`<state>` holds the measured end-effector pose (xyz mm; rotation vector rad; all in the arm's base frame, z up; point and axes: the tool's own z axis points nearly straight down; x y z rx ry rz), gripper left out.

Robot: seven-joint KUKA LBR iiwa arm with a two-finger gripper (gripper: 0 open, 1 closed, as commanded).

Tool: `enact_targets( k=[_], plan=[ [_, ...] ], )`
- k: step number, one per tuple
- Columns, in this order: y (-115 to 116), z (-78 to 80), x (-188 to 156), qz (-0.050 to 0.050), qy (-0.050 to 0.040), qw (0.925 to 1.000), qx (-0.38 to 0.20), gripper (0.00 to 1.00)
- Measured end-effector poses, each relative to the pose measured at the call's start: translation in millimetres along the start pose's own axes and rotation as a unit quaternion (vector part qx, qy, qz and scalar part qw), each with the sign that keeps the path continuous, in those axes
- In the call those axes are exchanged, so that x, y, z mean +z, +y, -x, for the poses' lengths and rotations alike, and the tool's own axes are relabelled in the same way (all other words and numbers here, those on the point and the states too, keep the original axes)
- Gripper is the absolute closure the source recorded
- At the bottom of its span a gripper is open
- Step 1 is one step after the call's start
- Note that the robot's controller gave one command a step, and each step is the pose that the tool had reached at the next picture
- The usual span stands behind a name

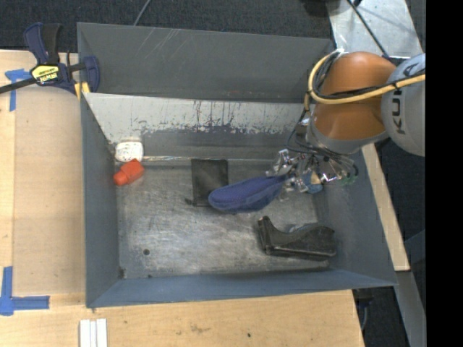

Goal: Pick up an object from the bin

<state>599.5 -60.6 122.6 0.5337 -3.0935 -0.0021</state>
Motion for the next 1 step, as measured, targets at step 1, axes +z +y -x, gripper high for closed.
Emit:
enact_targets(
  k=[1],
  plan=[
    [0.3,-14.3,-150.3,-0.004,-0.0069,1.0,-0.002,1.0]
  ],
)
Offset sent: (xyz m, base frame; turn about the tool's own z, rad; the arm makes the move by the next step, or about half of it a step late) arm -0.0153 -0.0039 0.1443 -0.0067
